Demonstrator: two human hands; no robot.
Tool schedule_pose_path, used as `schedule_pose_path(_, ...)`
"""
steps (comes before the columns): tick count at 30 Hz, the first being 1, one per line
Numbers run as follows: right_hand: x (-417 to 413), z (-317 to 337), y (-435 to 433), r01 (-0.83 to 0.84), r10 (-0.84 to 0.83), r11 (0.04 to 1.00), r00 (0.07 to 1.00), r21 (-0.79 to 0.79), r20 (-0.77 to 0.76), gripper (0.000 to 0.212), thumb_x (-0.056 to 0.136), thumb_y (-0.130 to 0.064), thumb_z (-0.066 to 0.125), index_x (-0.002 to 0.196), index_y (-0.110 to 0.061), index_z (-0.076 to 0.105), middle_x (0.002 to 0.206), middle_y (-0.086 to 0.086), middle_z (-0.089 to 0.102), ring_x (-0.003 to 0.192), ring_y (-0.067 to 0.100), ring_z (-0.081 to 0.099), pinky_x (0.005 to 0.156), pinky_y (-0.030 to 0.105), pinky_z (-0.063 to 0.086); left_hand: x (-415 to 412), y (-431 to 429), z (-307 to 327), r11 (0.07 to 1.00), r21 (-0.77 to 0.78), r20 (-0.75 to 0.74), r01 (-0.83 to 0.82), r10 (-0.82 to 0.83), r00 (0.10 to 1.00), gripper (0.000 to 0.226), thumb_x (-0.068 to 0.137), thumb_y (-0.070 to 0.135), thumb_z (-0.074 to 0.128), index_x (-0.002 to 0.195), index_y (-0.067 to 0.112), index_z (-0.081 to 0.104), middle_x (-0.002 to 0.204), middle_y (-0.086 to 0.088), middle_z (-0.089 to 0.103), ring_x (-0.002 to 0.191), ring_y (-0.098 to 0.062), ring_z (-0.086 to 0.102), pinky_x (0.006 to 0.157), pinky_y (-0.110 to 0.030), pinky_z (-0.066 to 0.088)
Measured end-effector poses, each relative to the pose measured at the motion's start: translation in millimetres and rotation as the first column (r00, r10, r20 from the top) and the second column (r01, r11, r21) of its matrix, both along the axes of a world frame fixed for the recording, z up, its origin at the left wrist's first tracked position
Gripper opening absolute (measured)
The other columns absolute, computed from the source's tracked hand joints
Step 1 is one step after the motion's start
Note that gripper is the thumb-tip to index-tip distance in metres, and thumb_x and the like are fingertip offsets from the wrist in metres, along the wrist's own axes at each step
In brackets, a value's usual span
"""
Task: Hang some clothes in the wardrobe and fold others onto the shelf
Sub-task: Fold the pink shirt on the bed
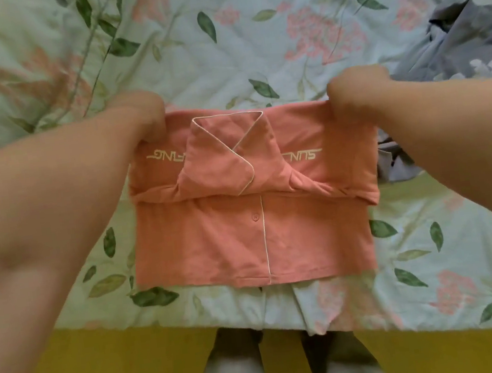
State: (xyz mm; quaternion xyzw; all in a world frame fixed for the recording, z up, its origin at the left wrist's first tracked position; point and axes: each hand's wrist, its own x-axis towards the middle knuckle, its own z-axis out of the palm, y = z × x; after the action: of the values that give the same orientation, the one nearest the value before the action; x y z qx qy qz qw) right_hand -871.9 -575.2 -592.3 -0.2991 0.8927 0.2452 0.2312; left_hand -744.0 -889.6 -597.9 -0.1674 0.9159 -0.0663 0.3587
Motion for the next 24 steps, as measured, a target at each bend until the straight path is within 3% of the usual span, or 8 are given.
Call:
schedule_pose_path(4,-11.8,-18.0,-8.0,0.097,-0.129,0.976,0.978,-0.194,-0.162,0.04,0.086,-0.007,0.054,0.126,-0.009,0.053,0.126,0.022,0.05,0.118,0.04,0.048,0.092,0.045,0.04,-8.6,4.3,-14.1,0.998,-0.068,-0.291,-0.009,-0.011,0.957,0.049,0.082,0.016,0.067,0.128,0.01,0.051,0.128,-0.02,0.048,0.121,-0.038,0.049,0.097,-0.045,0.042)
schedule_pose_path(7,13.9,-31.9,-7.8,0.245,-0.248,0.869,0.967,-0.429,0.049,0.032,0.089,-0.015,0.056,0.121,-0.013,0.055,0.125,0.018,0.052,0.112,0.038,0.052,0.093,0.045,0.044,11.6,25.2,-35.3,0.974,0.221,-0.453,-0.046,0.144,0.88,0.037,0.085,0.024,0.061,0.12,0.012,0.057,0.125,-0.018,0.053,0.117,-0.037,0.051,0.097,-0.045,0.042)
schedule_pose_path(9,41.1,-38.8,-9.1,0.413,-0.275,0.753,0.905,-0.513,0.325,0.024,0.095,-0.032,0.055,0.111,-0.016,0.063,0.117,0.011,0.064,0.1,0.03,0.06,0.087,0.039,0.049,28.2,40.8,-46.1,0.883,0.432,-0.412,-0.182,0.373,0.832,0.034,0.088,0.035,0.049,0.112,0.015,0.061,0.12,-0.014,0.06,0.112,-0.034,0.056,0.094,-0.043,0.046)
schedule_pose_path(12,77.8,-43.2,-14.2,0.563,-0.218,0.64,0.785,-0.523,0.579,0.047,0.091,-0.058,0.056,0.111,-0.017,0.067,0.103,-0.002,0.069,0.09,0.015,0.063,0.086,0.033,0.051,51.1,62.3,-50.5,0.7,0.587,-0.288,-0.408,0.651,0.703,0.042,0.078,0.042,0.047,0.105,0.013,0.061,0.102,-0.007,0.066,0.095,-0.029,0.062,0.077,-0.036,0.048)
schedule_pose_path(16,106.9,-48.9,-14.1,0.747,-0.213,0.467,0.615,-0.474,0.759,0.044,0.076,-0.021,0.076,0.118,-0.027,0.064,0.092,-0.013,0.068,0.073,-0.001,0.063,0.071,0.02,0.054,84.8,82.4,-46.0,0.532,0.724,-0.124,-0.439,0.727,0.675,0.034,0.07,0.027,0.066,0.101,0.015,0.065,0.092,0.001,0.067,0.082,-0.017,0.062,0.06,-0.018,0.046)
schedule_pose_path(18,118.4,-52.4,-8.4,0.82,-0.24,0.406,0.521,-0.402,0.819,0.054,0.072,-0.01,0.071,0.122,-0.027,0.061,0.097,-0.009,0.068,0.074,0.007,0.065,0.056,0.02,0.052,108.4,86.1,-44.0,0.496,0.767,-0.102,-0.408,0.721,0.685,0.047,0.059,0.029,0.063,0.103,0.016,0.067,0.096,0.0,0.072,0.086,-0.02,0.067,0.07,-0.027,0.055)
schedule_pose_path(21,138.9,-53.1,4.6,0.732,-0.178,0.527,0.592,-0.432,0.786,0.056,0.069,-0.009,0.07,0.122,-0.022,0.059,0.095,-0.004,0.068,0.077,0.014,0.065,0.061,0.025,0.051,146.3,86.4,-44.2,0.616,0.738,-0.214,-0.275,0.6,0.771,0.043,0.057,0.024,0.064,0.098,0.013,0.069,0.093,-0.003,0.072,0.083,-0.022,0.066,0.069,-0.032,0.052)
schedule_pose_path(24,163.9,-53.2,19.7,0.413,0.013,0.734,0.785,-0.539,0.619,0.041,0.069,-0.011,0.07,0.108,-0.019,0.06,0.088,-0.004,0.063,0.083,0.024,0.062,0.069,0.036,0.049,183.5,83.2,-51.6,0.747,0.647,-0.455,0.152,0.218,0.863,0.019,0.065,0.011,0.073,0.082,0.015,0.065,0.084,-0.005,0.066,0.077,-0.027,0.062,0.065,-0.033,0.045)
